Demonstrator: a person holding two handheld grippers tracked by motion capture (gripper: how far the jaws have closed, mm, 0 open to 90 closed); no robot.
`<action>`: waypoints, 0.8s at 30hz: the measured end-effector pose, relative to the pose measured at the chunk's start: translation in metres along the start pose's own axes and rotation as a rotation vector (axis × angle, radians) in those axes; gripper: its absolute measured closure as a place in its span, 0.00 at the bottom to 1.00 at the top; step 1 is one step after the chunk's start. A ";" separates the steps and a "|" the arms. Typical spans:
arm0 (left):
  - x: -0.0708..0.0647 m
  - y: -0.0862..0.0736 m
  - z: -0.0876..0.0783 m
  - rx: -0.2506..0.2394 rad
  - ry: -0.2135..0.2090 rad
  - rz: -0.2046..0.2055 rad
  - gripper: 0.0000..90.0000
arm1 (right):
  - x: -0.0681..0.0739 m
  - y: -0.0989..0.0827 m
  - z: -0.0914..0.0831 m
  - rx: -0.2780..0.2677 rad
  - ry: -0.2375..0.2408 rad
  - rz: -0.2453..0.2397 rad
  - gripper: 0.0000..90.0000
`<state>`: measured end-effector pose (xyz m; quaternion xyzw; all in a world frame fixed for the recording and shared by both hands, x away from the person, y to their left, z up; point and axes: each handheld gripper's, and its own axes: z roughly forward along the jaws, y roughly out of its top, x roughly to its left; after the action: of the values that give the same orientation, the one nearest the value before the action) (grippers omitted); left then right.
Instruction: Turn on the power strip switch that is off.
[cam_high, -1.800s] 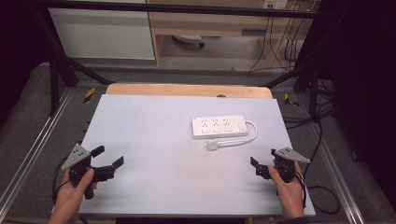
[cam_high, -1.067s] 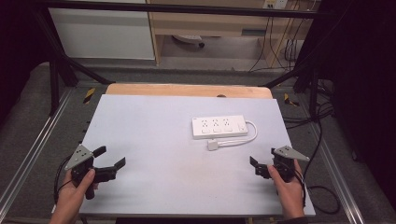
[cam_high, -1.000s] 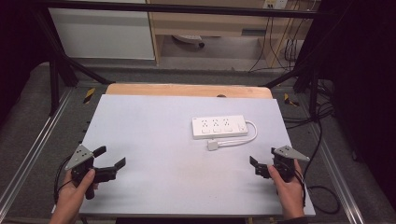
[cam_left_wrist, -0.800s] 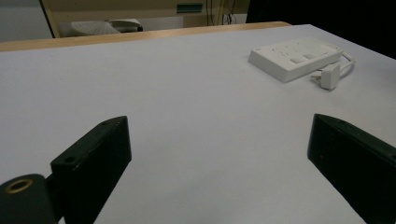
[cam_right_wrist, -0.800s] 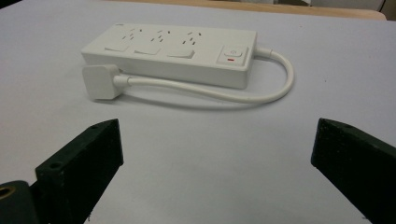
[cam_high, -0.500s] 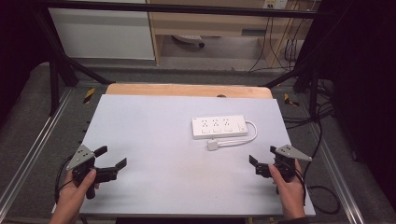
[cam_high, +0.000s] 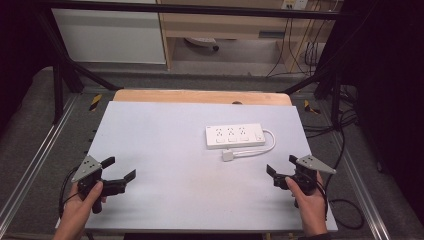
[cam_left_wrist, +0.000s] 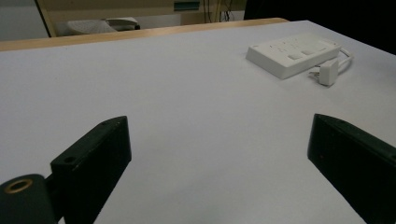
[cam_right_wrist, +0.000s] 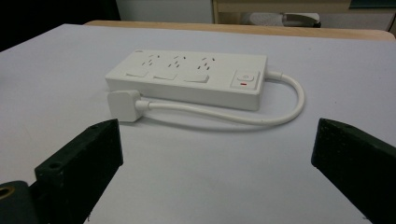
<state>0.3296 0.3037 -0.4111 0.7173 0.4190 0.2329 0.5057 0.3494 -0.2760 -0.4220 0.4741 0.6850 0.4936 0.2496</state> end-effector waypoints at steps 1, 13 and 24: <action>0.000 0.000 0.000 0.000 -0.001 0.000 0.07 | 0.001 0.000 -0.001 -0.003 0.001 0.005 0.03; 0.000 -0.001 0.000 0.007 -0.002 -0.003 0.07 | 0.009 0.013 0.000 -0.020 0.022 -0.003 0.04; 0.000 -0.001 0.002 0.012 0.003 -0.005 0.07 | 0.008 0.032 0.008 -0.040 0.014 -0.002 0.05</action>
<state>0.3304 0.3031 -0.4129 0.7190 0.4229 0.2301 0.5012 0.3649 -0.2634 -0.3947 0.4647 0.6772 0.5104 0.2548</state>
